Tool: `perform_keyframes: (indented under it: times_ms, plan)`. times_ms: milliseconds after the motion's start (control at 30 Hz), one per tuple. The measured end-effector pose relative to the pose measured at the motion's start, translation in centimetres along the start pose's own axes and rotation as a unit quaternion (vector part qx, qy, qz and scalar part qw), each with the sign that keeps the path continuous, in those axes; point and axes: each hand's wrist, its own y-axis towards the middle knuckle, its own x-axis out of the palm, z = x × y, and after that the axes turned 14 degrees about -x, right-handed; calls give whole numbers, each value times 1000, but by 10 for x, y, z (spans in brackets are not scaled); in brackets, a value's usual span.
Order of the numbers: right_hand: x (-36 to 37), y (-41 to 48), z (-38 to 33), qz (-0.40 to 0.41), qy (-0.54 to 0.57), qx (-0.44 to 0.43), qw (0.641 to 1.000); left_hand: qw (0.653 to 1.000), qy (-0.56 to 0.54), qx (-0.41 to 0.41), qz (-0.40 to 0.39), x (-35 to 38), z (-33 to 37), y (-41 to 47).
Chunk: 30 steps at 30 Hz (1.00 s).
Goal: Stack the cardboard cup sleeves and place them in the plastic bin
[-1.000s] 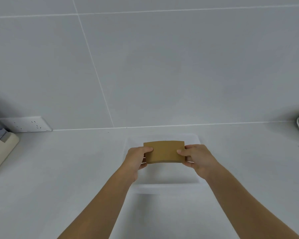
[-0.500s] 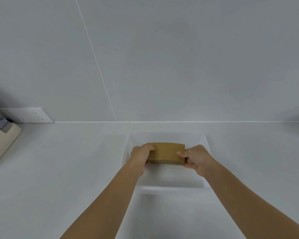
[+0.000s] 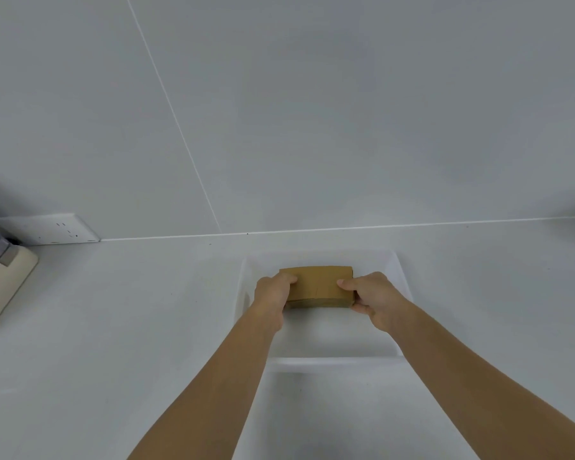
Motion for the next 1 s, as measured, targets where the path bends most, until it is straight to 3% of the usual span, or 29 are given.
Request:
perform_keyframes:
  times_ms: [300, 1000]
  plan:
    - [-6, 3, 6, 18, -59, -11, 998, 999, 6, -26, -47, -13, 3, -4]
    - [-5, 3, 4, -1, -61, -20, 998, 998, 17, -16, -61, -13, 2, -7]
